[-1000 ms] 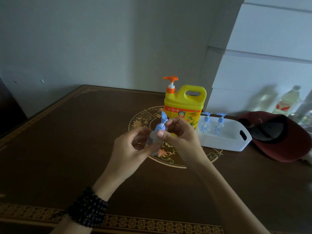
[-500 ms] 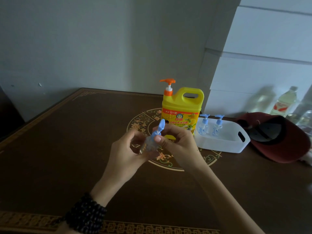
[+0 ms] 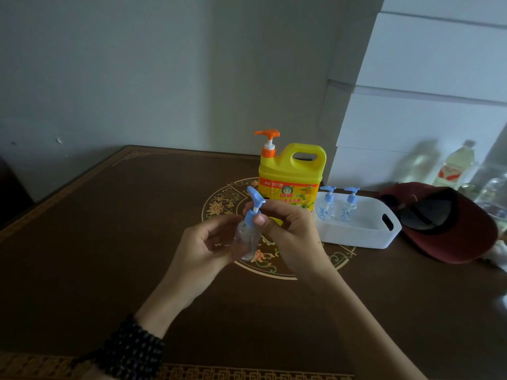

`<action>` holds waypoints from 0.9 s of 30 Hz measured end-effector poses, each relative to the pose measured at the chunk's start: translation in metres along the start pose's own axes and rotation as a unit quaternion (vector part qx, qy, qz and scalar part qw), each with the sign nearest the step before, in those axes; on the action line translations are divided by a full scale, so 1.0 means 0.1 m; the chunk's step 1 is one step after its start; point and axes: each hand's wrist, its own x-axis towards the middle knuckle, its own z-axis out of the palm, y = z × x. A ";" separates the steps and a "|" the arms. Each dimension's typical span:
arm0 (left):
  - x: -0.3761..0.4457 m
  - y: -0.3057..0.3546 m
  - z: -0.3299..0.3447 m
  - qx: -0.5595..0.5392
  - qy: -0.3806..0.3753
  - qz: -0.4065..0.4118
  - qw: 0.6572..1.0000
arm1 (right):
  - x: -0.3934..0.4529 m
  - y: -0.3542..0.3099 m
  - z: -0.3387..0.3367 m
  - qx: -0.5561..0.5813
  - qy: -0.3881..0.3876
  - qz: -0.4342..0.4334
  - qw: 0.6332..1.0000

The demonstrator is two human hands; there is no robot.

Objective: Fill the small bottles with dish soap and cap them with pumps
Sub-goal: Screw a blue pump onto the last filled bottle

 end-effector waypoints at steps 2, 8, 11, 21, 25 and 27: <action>0.00 0.00 0.01 0.018 0.005 -0.010 1.000 | 0.00 -0.01 0.00 0.007 0.003 0.000 1.000; 0.03 0.00 -0.07 -0.059 -0.069 -0.068 0.994 | -0.01 -0.03 -0.02 0.021 -0.018 0.001 1.000; 0.02 -0.03 -0.08 -0.066 -0.067 -0.055 0.994 | 0.01 -0.04 -0.03 0.020 -0.019 0.004 1.000; 0.05 -0.13 0.03 0.122 0.061 0.005 0.991 | -0.01 -0.03 -0.01 -0.016 0.006 0.017 1.000; 0.06 -0.06 0.02 0.040 -0.011 0.017 0.999 | -0.02 -0.06 -0.04 -0.003 0.012 0.022 1.000; 0.06 -0.01 0.02 0.011 -0.025 0.016 0.999 | -0.02 -0.08 -0.05 0.004 0.009 0.024 1.000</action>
